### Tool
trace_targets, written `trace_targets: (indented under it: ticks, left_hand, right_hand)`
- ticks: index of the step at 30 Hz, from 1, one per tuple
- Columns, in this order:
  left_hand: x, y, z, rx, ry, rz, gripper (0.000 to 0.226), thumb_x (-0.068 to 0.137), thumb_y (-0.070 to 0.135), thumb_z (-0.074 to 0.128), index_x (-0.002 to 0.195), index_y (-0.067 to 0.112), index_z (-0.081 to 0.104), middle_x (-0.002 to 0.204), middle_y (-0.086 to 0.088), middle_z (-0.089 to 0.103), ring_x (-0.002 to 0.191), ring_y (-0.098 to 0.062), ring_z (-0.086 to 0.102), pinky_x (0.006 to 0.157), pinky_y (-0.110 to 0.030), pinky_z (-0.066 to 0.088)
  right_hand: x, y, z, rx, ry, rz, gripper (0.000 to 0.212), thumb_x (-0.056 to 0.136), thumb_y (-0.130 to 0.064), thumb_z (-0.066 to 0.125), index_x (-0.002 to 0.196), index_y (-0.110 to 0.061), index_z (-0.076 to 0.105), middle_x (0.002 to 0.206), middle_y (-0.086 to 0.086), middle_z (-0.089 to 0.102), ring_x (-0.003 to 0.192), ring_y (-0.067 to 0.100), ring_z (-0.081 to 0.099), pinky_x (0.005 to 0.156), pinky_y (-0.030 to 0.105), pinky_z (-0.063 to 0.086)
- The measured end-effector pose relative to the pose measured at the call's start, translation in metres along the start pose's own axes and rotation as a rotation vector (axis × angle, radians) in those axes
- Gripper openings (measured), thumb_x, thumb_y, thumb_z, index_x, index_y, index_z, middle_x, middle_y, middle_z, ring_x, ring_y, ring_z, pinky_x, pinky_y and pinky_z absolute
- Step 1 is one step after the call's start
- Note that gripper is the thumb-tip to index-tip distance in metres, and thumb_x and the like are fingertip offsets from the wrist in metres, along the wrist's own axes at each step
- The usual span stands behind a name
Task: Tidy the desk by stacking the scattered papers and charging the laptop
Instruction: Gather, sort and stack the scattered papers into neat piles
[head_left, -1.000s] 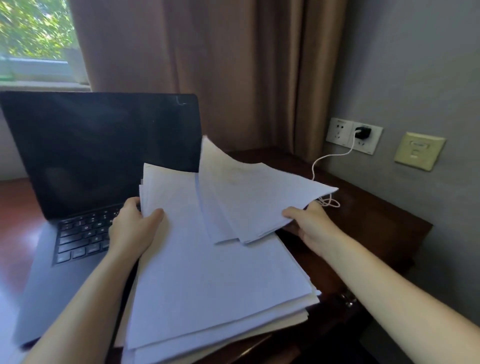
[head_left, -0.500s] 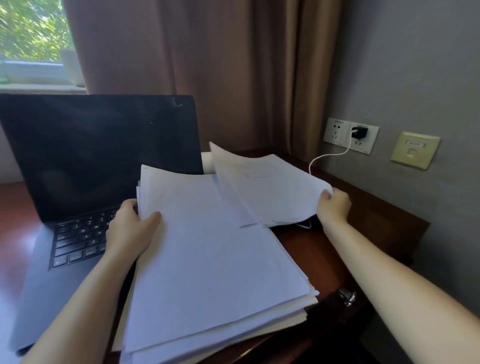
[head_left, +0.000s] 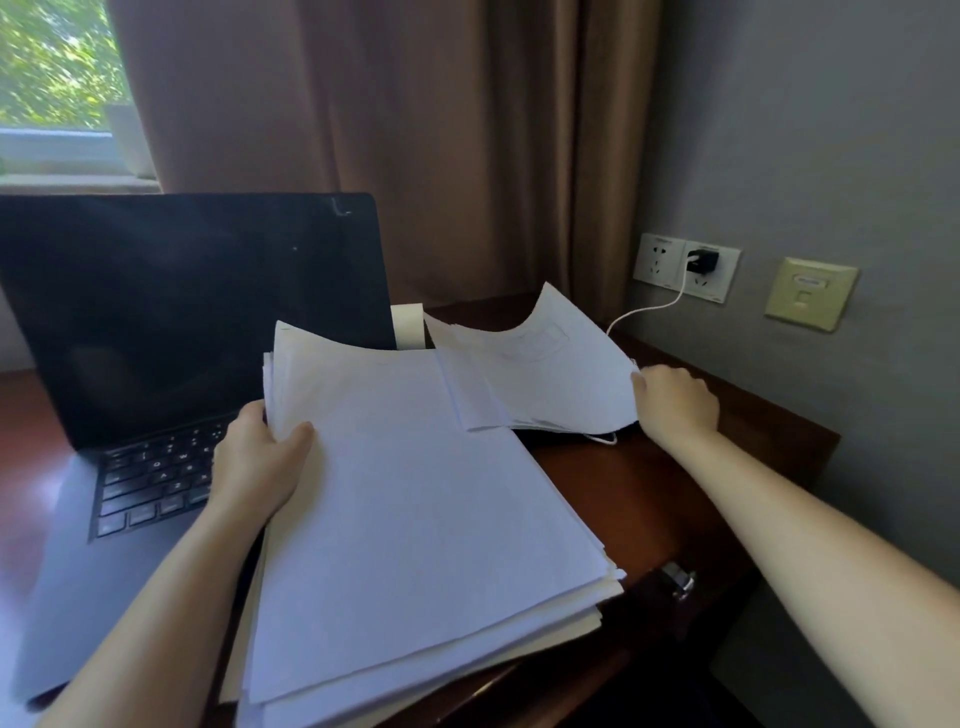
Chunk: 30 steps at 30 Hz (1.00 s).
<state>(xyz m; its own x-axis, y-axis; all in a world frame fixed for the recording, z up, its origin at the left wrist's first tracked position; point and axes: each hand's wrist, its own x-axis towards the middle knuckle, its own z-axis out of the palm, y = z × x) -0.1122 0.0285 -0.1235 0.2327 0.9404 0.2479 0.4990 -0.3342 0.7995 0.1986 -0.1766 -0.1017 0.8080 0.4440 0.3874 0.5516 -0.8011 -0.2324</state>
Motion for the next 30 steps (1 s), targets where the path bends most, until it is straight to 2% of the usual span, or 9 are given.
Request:
trace_targets:
  ticks: [4, 7, 9, 11, 13, 17, 21, 26, 30]
  left_hand:
    - [-0.002, 0.001, -0.001, 0.017, 0.0, 0.002, 0.026, 0.086, 0.019, 0.057, 0.107, 0.004, 0.057, 0.095, -0.009, 0.058, 0.086, -0.029, 0.05, 0.072, -0.035, 0.035]
    - [-0.005, 0.002, -0.003, 0.02, -0.004, 0.002, 0.025, 0.087, 0.019, 0.057, 0.107, 0.003, 0.057, 0.095, -0.01, 0.059, 0.087, -0.03, 0.051, 0.072, -0.035, 0.036]
    - [-0.007, 0.003, -0.003, 0.018, -0.003, 0.0, 0.026, 0.087, 0.019, 0.057, 0.107, 0.003, 0.057, 0.096, -0.011, 0.06, 0.087, -0.03, 0.051, 0.073, -0.035, 0.036]
    - [-0.008, 0.004, -0.004, 0.019, -0.001, -0.007, 0.027, 0.086, 0.019, 0.056, 0.108, 0.003, 0.057, 0.097, -0.011, 0.06, 0.087, -0.03, 0.051, 0.072, -0.035, 0.037]
    - [-0.009, 0.004, -0.004, 0.02, -0.004, -0.019, 0.027, 0.086, 0.02, 0.056, 0.108, 0.003, 0.057, 0.097, -0.011, 0.059, 0.087, -0.03, 0.051, 0.072, -0.035, 0.037]
    - [-0.009, 0.004, -0.004, 0.024, -0.012, -0.027, 0.028, 0.087, 0.022, 0.055, 0.107, 0.003, 0.057, 0.099, -0.013, 0.061, 0.088, -0.031, 0.053, 0.072, -0.036, 0.038]
    - [-0.008, 0.001, -0.004, 0.043, -0.023, -0.027, 0.027, 0.091, 0.023, 0.05, 0.106, 0.002, 0.054, 0.1, -0.015, 0.06, 0.089, -0.032, 0.051, 0.072, -0.036, 0.037]
    - [-0.009, 0.007, -0.004, -0.035, -0.039, -0.096, 0.061, 0.099, 0.045, 0.02, 0.119, -0.001, 0.054, 0.114, -0.019, 0.055, 0.103, -0.033, 0.046, 0.082, -0.039, 0.029]
    - [-0.012, 0.01, -0.006, -0.004, -0.104, -0.123, 0.074, 0.072, 0.059, 0.033, 0.117, 0.003, 0.052, 0.111, -0.014, 0.059, 0.104, -0.036, 0.052, 0.094, -0.043, 0.04]
  right_hand:
    - [0.007, 0.003, -0.015, 0.302, 0.199, 0.005, 0.037, 0.102, -0.023, 0.033, 0.077, -0.004, 0.052, 0.082, 0.02, 0.058, 0.083, 0.036, 0.056, 0.064, 0.032, 0.032]
    - [0.007, 0.002, -0.027, 0.656, 0.234, 0.136, 0.038, 0.101, -0.018, 0.035, 0.076, 0.006, 0.052, 0.071, 0.016, 0.05, 0.069, 0.027, 0.048, 0.062, 0.031, 0.032]
    - [0.002, -0.002, -0.033, 0.964, 0.171, 0.266, 0.034, 0.101, -0.018, 0.034, 0.09, 0.005, 0.056, 0.068, 0.01, 0.048, 0.061, 0.021, 0.046, 0.061, 0.03, 0.04]
    - [-0.008, -0.009, -0.041, 1.231, 0.075, 0.361, 0.025, 0.1, -0.015, 0.033, 0.097, -0.006, 0.056, 0.063, 0.004, 0.042, 0.051, 0.014, 0.039, 0.044, 0.019, 0.039]
    - [-0.02, -0.016, -0.048, 1.394, 0.003, 0.402, 0.023, 0.1, -0.014, 0.034, 0.095, -0.01, 0.056, 0.06, 0.002, 0.038, 0.043, 0.009, 0.034, 0.033, 0.014, 0.027]
    - [-0.056, -0.034, -0.053, 1.568, -0.194, 0.361, 0.026, 0.101, -0.008, 0.034, 0.083, -0.012, 0.052, 0.06, 0.001, 0.037, 0.032, 0.001, 0.031, 0.034, 0.013, 0.02]
    - [-0.095, -0.047, -0.048, 1.531, -0.434, 0.234, 0.024, 0.1, -0.005, 0.035, 0.088, -0.012, 0.055, 0.058, 0.0, 0.039, 0.033, 0.002, 0.032, 0.034, 0.015, 0.024]
    - [-0.12, -0.049, -0.041, 1.068, -0.649, -0.062, 0.021, 0.096, -0.002, 0.039, 0.089, -0.008, 0.058, 0.056, 0.005, 0.054, 0.039, 0.008, 0.044, 0.038, 0.018, 0.032]
    - [-0.116, -0.046, -0.051, 0.805, -0.798, -0.224, 0.02, 0.091, -0.003, 0.047, 0.075, -0.011, 0.055, 0.052, -0.004, 0.053, 0.039, 0.003, 0.044, 0.04, 0.014, 0.033]
